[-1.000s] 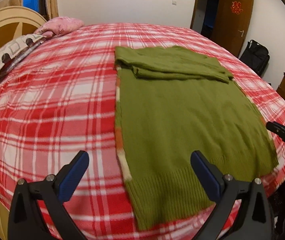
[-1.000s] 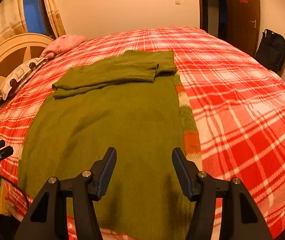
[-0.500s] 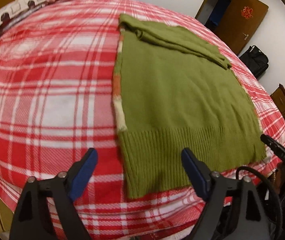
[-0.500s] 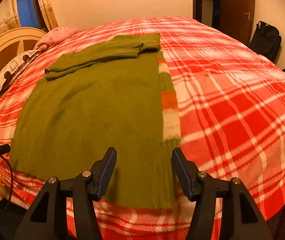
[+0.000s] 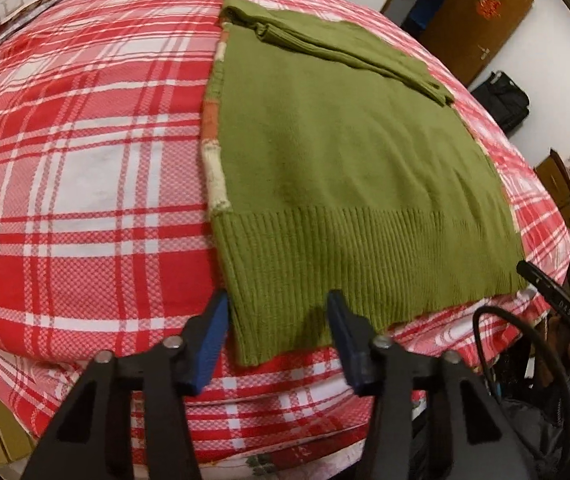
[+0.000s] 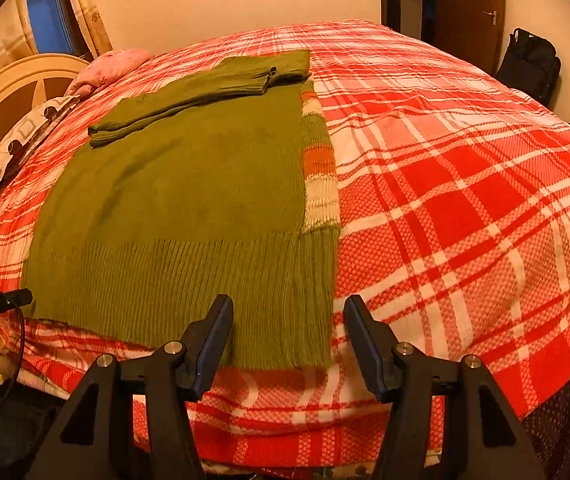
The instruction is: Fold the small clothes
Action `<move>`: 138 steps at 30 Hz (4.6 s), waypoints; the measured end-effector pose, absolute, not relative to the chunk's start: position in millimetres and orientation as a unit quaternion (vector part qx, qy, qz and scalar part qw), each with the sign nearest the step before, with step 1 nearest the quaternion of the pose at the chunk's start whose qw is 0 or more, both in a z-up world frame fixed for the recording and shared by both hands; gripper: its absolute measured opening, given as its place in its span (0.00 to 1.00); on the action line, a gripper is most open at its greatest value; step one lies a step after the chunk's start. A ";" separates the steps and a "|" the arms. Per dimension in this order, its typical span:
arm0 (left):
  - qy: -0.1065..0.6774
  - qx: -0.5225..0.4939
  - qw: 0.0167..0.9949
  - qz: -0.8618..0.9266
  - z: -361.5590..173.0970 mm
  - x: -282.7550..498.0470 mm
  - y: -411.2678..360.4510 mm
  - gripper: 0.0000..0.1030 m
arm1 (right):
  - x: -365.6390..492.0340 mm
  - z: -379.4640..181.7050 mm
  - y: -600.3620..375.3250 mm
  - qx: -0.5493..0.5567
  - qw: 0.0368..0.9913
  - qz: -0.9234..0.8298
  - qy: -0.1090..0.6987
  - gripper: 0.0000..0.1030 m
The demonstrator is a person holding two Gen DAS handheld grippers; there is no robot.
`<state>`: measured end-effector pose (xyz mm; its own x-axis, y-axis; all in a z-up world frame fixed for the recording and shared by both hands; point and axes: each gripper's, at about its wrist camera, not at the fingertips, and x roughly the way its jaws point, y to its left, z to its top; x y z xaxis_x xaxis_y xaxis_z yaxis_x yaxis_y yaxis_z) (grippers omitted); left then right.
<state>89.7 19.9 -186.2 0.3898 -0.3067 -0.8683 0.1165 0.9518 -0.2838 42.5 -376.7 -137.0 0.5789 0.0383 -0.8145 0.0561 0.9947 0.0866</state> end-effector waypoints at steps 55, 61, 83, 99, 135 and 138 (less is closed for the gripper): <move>0.347 -0.179 0.901 -0.189 -74.9 220.8 67.6 0.01 | 163.4 -14.7 -414.6 0.225 0.928 0.086 0.284 0.05; 0.371 -0.121 0.902 -0.182 -98.1 217.4 65.9 0.03 | 186.3 -31.7 -410.0 0.205 0.925 0.079 0.310 0.05; 0.451 0.010 0.855 -0.258 -160.3 224.6 1.0 0.08 | 205.0 -69.8 -420.2 0.194 0.910 0.063 0.360 0.05; 0.430 -0.109 0.871 -0.210 -152.1 238.0 54.1 0.06 | 235.3 -99.5 -421.4 0.139 0.898 0.074 0.411 0.61; 0.345 -0.106 0.922 -0.143 -77.3 379.8 56.7 0.06 | 383.9 -16.8 -400.7 0.020 0.949 0.000 0.316 0.03; 0.353 -0.108 0.920 -0.132 -83.0 403.4 57.5 0.06 | 408.9 -20.7 -401.8 0.008 0.947 -0.010 0.321 0.03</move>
